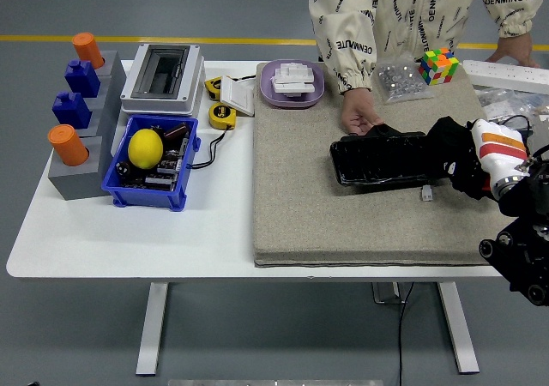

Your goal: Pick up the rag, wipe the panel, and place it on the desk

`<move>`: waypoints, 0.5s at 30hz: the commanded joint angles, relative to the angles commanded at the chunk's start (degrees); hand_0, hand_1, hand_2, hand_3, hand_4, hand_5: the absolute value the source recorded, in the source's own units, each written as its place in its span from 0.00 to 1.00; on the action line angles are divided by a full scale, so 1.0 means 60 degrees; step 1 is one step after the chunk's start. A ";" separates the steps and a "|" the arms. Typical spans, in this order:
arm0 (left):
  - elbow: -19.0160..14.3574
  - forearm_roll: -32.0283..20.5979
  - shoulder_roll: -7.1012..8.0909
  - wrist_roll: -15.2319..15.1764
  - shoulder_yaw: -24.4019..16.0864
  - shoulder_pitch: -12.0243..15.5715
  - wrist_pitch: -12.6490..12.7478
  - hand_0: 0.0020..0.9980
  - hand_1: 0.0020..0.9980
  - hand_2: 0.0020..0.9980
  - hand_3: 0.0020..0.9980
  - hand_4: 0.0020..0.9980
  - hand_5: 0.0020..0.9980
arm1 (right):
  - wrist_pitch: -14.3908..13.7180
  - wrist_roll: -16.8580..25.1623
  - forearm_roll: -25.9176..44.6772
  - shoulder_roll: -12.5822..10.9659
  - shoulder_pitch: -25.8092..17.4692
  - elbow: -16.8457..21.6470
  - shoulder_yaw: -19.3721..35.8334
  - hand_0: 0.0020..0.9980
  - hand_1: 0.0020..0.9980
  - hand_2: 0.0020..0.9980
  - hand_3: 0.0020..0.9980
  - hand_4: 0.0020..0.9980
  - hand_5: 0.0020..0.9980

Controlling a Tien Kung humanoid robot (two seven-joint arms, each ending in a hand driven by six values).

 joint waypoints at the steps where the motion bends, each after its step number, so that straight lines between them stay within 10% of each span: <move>1: 0.0001 -0.0001 0.0002 0.0001 -0.0001 0.0001 0.0001 0.61 0.64 0.66 0.56 0.63 0.44 | -0.0004 0.0005 0.0005 0.0041 0.0013 -0.0004 -0.0013 0.30 0.43 0.45 0.49 0.91 0.12; 15: -0.0008 -0.0034 0.0009 0.0003 0.0052 -0.0040 -0.0002 0.61 0.64 0.66 0.56 0.63 0.44 | -0.0068 0.0026 0.0061 0.0883 0.0344 -0.0102 -0.0254 0.30 0.43 0.45 0.49 0.91 0.12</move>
